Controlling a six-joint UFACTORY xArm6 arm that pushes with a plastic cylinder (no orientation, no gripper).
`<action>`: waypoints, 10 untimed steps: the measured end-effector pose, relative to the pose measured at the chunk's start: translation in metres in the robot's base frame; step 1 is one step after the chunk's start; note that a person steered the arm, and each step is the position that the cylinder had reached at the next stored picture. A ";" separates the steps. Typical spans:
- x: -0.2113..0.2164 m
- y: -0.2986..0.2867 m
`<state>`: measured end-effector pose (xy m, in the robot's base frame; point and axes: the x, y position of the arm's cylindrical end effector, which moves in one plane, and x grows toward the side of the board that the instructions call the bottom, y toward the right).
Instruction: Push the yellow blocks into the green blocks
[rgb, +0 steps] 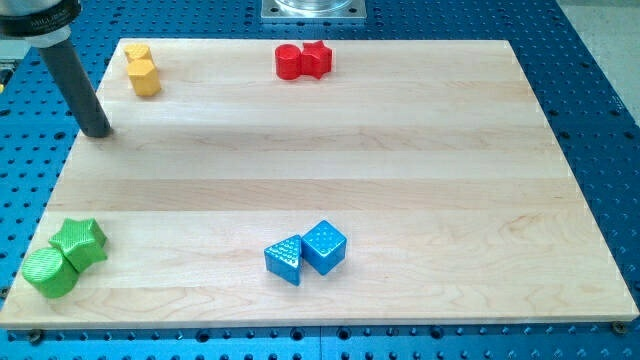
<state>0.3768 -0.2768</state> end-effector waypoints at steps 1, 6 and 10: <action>0.000 0.000; 0.000 -0.028; -0.170 -0.005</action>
<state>0.2067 -0.2815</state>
